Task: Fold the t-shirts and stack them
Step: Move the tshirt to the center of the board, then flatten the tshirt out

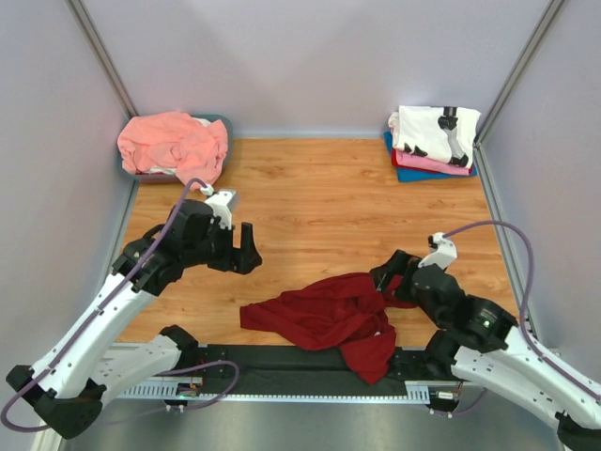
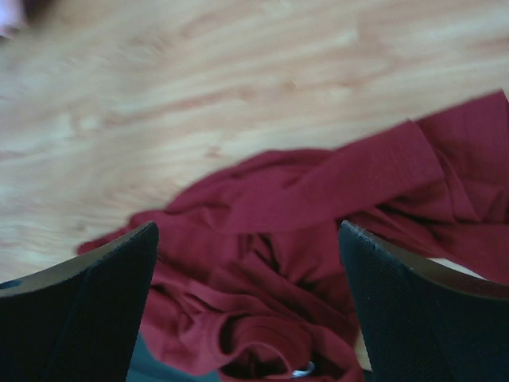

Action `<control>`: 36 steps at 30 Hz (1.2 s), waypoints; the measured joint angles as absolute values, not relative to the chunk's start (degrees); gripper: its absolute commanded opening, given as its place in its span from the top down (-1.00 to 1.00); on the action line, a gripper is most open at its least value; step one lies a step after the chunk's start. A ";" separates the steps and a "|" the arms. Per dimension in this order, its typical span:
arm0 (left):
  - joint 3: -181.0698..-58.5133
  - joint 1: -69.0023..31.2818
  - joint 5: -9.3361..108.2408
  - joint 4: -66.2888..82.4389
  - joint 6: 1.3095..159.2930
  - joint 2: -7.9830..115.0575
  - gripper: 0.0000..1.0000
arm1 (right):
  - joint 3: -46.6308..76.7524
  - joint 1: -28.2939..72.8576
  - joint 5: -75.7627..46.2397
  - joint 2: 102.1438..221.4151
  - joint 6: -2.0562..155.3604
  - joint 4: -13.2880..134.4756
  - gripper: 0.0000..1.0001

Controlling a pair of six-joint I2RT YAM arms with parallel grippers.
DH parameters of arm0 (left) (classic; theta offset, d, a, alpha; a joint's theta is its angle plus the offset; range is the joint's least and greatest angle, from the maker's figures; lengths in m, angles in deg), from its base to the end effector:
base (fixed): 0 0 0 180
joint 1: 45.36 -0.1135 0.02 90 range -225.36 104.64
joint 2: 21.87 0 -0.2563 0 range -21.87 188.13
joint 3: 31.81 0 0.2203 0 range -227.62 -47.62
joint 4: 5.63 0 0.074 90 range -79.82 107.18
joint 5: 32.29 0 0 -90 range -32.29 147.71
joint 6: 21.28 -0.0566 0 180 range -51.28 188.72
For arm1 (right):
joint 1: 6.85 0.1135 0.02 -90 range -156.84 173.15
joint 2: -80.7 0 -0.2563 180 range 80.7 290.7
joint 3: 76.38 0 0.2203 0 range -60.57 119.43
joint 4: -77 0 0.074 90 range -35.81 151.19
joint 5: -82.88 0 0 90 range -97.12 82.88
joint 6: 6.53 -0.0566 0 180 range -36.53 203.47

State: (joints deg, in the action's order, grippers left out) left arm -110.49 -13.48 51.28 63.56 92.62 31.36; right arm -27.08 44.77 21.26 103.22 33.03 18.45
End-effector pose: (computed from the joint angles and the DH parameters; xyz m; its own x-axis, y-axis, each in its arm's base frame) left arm 0.1322 -0.0897 0.3234 -0.7772 0.0093 -0.6292 0.3048 0.8803 -0.3635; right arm 0.0740 0.0501 0.2457 -0.5465 0.4025 -0.7344 -0.0274 0.8679 0.4961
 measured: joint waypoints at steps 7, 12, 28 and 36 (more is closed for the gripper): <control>-104.61 1.32 54.42 59.96 99.09 34.55 -0.77 | -24.30 44.84 20.54 119.88 27.74 10.08 -0.75; -100.46 12.38 55.89 55.54 102.72 40.11 -0.81 | -24.30 44.84 18.68 121.49 25.23 7.72 -0.50; -94.04 16.05 76.63 66.67 119.66 37.42 -0.72 | -23.95 53.51 8.61 120.95 26.82 8.74 -0.46; -83.96 12.51 75.34 60.92 120.84 31.15 -0.57 | -24.11 53.73 7.97 123.11 27.11 9.64 -0.46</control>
